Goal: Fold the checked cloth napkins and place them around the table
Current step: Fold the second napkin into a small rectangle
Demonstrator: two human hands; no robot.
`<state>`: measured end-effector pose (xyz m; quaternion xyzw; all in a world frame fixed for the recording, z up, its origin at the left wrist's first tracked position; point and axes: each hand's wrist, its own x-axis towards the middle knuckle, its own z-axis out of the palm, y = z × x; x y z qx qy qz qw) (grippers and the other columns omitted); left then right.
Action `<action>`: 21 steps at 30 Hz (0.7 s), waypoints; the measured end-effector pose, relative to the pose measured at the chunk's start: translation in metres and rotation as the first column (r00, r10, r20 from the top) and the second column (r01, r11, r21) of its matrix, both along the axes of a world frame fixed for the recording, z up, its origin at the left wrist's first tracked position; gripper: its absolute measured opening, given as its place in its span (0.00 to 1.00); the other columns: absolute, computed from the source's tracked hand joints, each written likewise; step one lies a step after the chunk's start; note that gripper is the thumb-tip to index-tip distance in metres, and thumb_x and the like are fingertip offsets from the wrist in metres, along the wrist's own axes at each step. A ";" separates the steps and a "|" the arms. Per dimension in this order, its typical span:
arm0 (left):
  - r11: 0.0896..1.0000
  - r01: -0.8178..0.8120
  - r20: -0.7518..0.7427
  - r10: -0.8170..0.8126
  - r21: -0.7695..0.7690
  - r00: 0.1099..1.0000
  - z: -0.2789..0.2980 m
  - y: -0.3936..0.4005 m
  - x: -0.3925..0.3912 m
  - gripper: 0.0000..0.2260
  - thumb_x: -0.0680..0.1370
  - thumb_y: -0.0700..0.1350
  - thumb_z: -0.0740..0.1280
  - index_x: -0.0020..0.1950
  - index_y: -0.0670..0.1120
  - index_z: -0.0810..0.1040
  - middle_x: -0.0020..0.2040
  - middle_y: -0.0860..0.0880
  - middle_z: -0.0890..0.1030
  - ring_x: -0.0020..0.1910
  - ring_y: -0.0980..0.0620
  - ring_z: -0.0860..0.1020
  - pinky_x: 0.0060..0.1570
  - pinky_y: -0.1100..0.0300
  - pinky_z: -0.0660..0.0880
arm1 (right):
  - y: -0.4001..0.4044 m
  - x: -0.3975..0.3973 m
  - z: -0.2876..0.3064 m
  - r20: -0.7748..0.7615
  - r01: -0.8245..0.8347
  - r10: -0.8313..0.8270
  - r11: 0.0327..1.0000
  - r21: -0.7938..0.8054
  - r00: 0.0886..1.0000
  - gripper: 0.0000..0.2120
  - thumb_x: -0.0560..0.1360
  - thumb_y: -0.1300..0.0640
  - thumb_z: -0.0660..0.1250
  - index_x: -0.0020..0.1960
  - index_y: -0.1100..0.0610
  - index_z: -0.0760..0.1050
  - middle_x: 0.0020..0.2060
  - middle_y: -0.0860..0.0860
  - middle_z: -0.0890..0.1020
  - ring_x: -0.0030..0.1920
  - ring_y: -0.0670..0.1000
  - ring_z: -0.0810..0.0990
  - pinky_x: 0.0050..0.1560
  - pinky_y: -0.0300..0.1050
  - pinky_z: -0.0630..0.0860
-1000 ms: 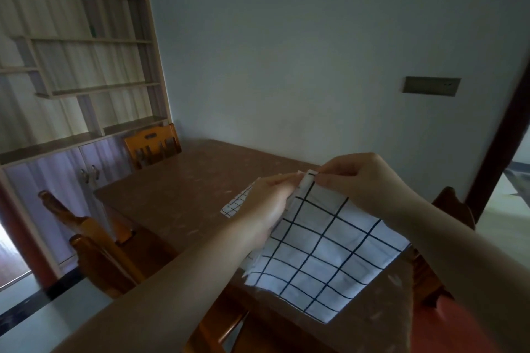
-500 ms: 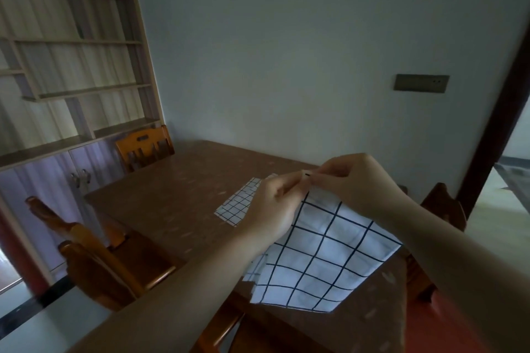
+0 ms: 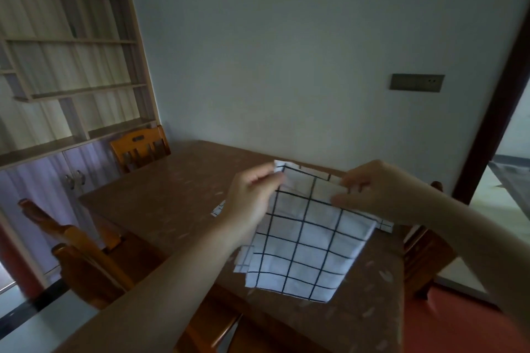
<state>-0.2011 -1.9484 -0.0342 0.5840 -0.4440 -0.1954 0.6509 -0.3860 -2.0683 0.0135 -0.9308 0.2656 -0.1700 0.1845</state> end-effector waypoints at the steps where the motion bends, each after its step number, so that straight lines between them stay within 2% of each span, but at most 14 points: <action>1: 1.000 -0.021 -0.037 0.021 0.002 0.999 0.001 0.001 0.007 0.12 0.79 0.41 0.66 0.40 0.54 0.82 0.41 0.56 0.79 0.38 0.67 0.75 0.43 0.71 0.70 | -0.006 -0.009 0.000 -0.043 0.014 -0.015 1.000 -0.017 0.999 0.11 0.72 0.44 0.71 0.45 0.51 0.83 0.36 0.48 0.83 0.38 0.43 0.82 0.40 0.38 0.80; 2: 1.000 -0.028 -0.072 0.028 0.008 0.997 0.002 0.003 0.014 0.10 0.79 0.41 0.66 0.43 0.54 0.81 0.42 0.54 0.75 0.38 0.64 0.72 0.40 0.69 0.67 | -0.010 -0.017 0.001 -0.046 0.028 -0.028 1.000 0.000 0.999 0.09 0.72 0.45 0.71 0.46 0.49 0.83 0.40 0.48 0.84 0.41 0.45 0.83 0.45 0.43 0.81; 3: 1.000 -0.010 -0.114 0.011 0.010 0.993 0.001 0.003 0.020 0.07 0.79 0.41 0.66 0.49 0.54 0.80 0.45 0.53 0.75 0.42 0.62 0.72 0.43 0.68 0.66 | -0.012 -0.024 0.002 -0.021 0.027 -0.026 0.999 0.041 0.999 0.06 0.72 0.46 0.71 0.46 0.47 0.82 0.40 0.45 0.84 0.42 0.45 0.83 0.48 0.44 0.81; 4: 1.000 0.004 -0.147 -0.001 0.018 0.989 0.000 0.003 0.023 0.09 0.79 0.41 0.66 0.58 0.49 0.79 0.51 0.53 0.76 0.48 0.61 0.73 0.49 0.67 0.67 | -0.013 -0.028 0.003 0.014 0.004 -0.005 0.996 0.091 1.000 0.02 0.73 0.47 0.71 0.43 0.44 0.81 0.38 0.44 0.84 0.40 0.43 0.82 0.47 0.43 0.79; 6: 0.999 0.027 -0.169 -0.022 0.027 0.985 0.002 0.004 0.023 0.15 0.79 0.41 0.65 0.66 0.43 0.76 0.61 0.55 0.77 0.61 0.58 0.74 0.61 0.62 0.66 | -0.013 -0.030 0.003 0.067 -0.045 0.036 0.989 0.142 0.997 0.07 0.75 0.51 0.70 0.38 0.43 0.82 0.32 0.43 0.83 0.32 0.42 0.79 0.40 0.43 0.76; 8: 0.997 0.050 -0.159 -0.041 0.052 0.986 0.000 0.001 0.025 0.14 0.80 0.43 0.65 0.64 0.43 0.79 0.62 0.50 0.81 0.65 0.54 0.75 0.68 0.56 0.66 | -0.013 -0.031 0.004 0.134 -0.029 0.012 0.992 0.122 0.991 0.08 0.75 0.52 0.69 0.39 0.45 0.83 0.32 0.44 0.83 0.32 0.48 0.81 0.38 0.48 0.77; 10: 0.997 0.056 -0.162 -0.046 0.055 0.986 0.000 0.000 0.024 0.10 0.80 0.45 0.65 0.58 0.46 0.82 0.57 0.51 0.84 0.62 0.56 0.77 0.67 0.54 0.67 | -0.011 -0.031 0.004 0.241 -0.008 -0.016 0.995 0.096 0.970 0.05 0.74 0.52 0.70 0.41 0.48 0.84 0.34 0.47 0.85 0.36 0.55 0.84 0.41 0.54 0.81; 12: 0.998 0.035 -0.133 -0.028 0.054 0.991 0.000 -0.001 0.022 0.08 0.80 0.48 0.64 0.51 0.48 0.83 0.52 0.52 0.85 0.58 0.56 0.79 0.64 0.53 0.69 | -0.009 -0.031 0.003 0.347 -0.027 0.000 0.997 0.072 0.938 0.04 0.74 0.54 0.71 0.42 0.50 0.83 0.34 0.48 0.85 0.35 0.50 0.84 0.39 0.46 0.82; 14: 0.998 0.029 -0.097 -0.024 0.051 0.995 -0.001 -0.004 0.021 0.11 0.80 0.51 0.64 0.49 0.46 0.82 0.51 0.49 0.84 0.59 0.52 0.79 0.64 0.51 0.70 | -0.006 -0.031 0.003 0.427 -0.032 -0.004 0.997 0.077 0.904 0.04 0.74 0.57 0.71 0.45 0.49 0.82 0.33 0.47 0.85 0.32 0.49 0.83 0.35 0.36 0.79; 16: 1.000 0.029 -0.135 -0.028 0.008 0.990 0.002 -0.005 0.015 0.09 0.81 0.49 0.63 0.47 0.48 0.81 0.49 0.54 0.84 0.54 0.57 0.79 0.60 0.57 0.69 | -0.007 -0.030 0.000 0.478 -0.016 -0.049 0.991 0.131 0.877 0.08 0.74 0.57 0.71 0.52 0.49 0.79 0.31 0.50 0.85 0.33 0.56 0.83 0.34 0.37 0.79; 17: 1.000 0.026 -0.134 -0.028 -0.016 0.991 0.004 -0.006 0.014 0.09 0.80 0.50 0.63 0.46 0.47 0.79 0.49 0.53 0.82 0.52 0.56 0.77 0.59 0.57 0.68 | -0.008 -0.029 -0.001 0.501 -0.003 -0.083 0.985 0.170 0.862 0.09 0.74 0.57 0.71 0.53 0.50 0.79 0.32 0.52 0.85 0.34 0.58 0.83 0.36 0.39 0.81; 19: 0.998 0.046 -0.134 -0.051 -0.045 0.990 0.005 -0.007 0.012 0.14 0.76 0.56 0.66 0.52 0.46 0.77 0.51 0.50 0.76 0.54 0.54 0.73 0.61 0.52 0.65 | -0.008 -0.027 -0.001 0.561 0.003 -0.160 0.963 0.270 0.812 0.05 0.74 0.59 0.71 0.49 0.52 0.82 0.34 0.52 0.86 0.37 0.56 0.85 0.37 0.44 0.84; 20: 0.994 0.094 -0.171 -0.101 -0.048 0.980 0.006 -0.005 0.010 0.20 0.75 0.59 0.68 0.58 0.45 0.77 0.55 0.51 0.75 0.58 0.54 0.71 0.66 0.50 0.64 | -0.009 -0.027 -0.001 0.582 -0.019 -0.177 0.949 0.314 0.794 0.03 0.74 0.60 0.71 0.46 0.53 0.82 0.35 0.51 0.86 0.36 0.54 0.85 0.35 0.42 0.83; 21: 0.991 0.129 -0.214 -0.130 -0.018 0.968 0.005 -0.002 0.009 0.27 0.72 0.62 0.69 0.66 0.49 0.73 0.60 0.54 0.73 0.64 0.56 0.68 0.71 0.51 0.59 | -0.008 -0.026 0.001 0.600 -0.049 -0.184 0.935 0.350 0.778 0.03 0.74 0.61 0.70 0.45 0.54 0.82 0.35 0.50 0.86 0.35 0.51 0.85 0.34 0.40 0.82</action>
